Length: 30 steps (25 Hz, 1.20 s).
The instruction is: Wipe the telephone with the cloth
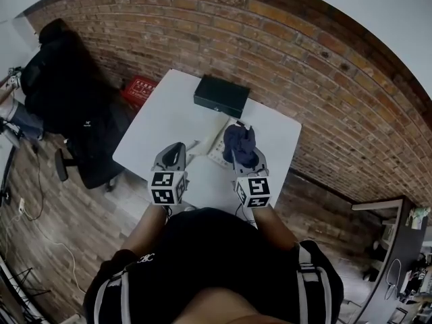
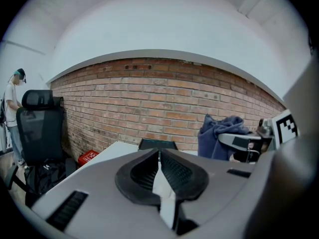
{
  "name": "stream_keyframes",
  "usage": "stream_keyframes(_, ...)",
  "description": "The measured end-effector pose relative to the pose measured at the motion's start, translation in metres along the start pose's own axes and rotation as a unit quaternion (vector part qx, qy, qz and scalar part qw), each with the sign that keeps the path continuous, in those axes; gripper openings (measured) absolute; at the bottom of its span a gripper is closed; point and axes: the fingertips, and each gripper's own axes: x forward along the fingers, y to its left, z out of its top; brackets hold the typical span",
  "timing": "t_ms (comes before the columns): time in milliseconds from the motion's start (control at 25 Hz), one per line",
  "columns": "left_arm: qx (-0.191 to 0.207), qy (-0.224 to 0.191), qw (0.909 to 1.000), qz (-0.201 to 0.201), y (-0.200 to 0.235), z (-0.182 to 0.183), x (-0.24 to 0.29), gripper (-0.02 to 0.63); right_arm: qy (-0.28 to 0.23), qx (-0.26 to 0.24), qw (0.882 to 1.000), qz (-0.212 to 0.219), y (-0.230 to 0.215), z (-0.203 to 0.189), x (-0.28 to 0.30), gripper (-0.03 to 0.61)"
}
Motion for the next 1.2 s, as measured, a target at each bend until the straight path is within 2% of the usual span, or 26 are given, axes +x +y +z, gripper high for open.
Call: stream_keyframes(1200,-0.002,-0.003,1.0,-0.009,0.012,-0.003,-0.008,0.015,0.002,-0.01,1.0,-0.001,0.018,0.003,0.003,0.074)
